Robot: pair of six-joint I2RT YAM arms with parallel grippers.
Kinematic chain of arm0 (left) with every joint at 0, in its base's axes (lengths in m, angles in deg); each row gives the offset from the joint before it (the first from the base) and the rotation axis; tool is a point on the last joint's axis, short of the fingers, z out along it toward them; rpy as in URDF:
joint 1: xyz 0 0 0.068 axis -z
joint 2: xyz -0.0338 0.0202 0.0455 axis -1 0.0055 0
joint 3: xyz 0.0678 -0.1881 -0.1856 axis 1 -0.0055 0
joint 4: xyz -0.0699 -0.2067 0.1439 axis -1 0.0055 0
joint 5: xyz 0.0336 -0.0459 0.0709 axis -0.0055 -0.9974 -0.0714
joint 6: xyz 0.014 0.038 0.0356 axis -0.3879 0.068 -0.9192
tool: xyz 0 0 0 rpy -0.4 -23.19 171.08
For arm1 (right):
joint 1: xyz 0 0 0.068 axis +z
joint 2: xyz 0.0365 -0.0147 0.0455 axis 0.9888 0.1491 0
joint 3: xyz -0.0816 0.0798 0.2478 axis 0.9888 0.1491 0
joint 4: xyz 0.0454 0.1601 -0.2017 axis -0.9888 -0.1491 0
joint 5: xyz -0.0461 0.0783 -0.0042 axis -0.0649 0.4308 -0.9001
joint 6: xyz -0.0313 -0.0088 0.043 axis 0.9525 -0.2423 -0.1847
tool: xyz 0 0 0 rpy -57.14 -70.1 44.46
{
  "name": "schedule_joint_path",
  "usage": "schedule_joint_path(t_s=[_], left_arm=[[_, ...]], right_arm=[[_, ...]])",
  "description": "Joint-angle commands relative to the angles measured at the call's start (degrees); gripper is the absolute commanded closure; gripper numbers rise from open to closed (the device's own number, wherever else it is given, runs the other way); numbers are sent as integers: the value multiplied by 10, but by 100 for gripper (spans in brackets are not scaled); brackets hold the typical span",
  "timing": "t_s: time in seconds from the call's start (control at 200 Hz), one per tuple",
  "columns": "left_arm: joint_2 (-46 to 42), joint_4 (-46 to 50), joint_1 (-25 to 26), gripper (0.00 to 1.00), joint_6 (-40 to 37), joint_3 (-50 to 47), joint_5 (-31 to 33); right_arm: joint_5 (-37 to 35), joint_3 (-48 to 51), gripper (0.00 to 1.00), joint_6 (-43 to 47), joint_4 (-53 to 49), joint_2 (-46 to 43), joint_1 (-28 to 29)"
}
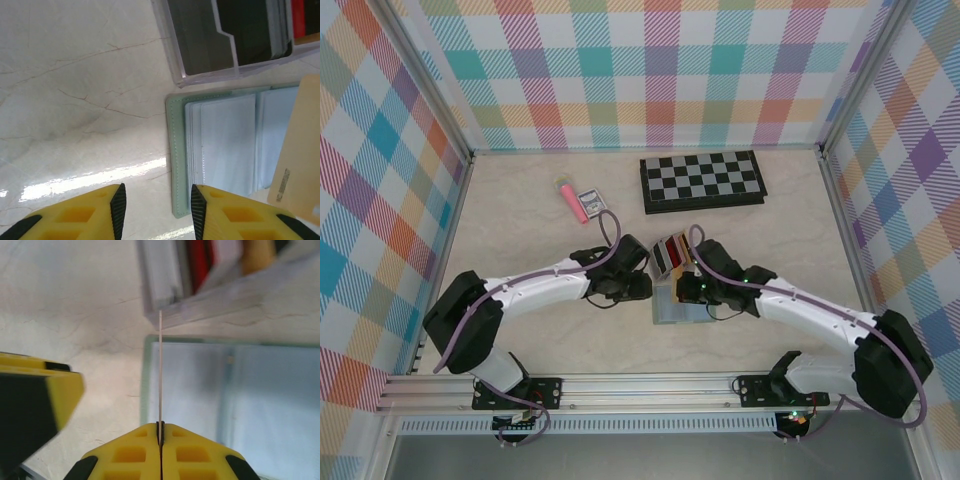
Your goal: Put the credit cards into the card holder
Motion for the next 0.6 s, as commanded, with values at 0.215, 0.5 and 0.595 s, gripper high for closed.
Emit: schedule_joint_path(t_s=[0.215, 0.5, 0.595], left_arm=[[17, -94, -15, 67, 47, -44, -65], [43, -174, -16, 80, 72, -59, -106], [55, -194, -17, 88, 85, -65, -115]], right_arm=[[-64, -50, 93, 21, -34, 79, 54], [-43, -41, 93, -2, 6, 90, 59], [-35, -32, 93, -16, 24, 88, 60]])
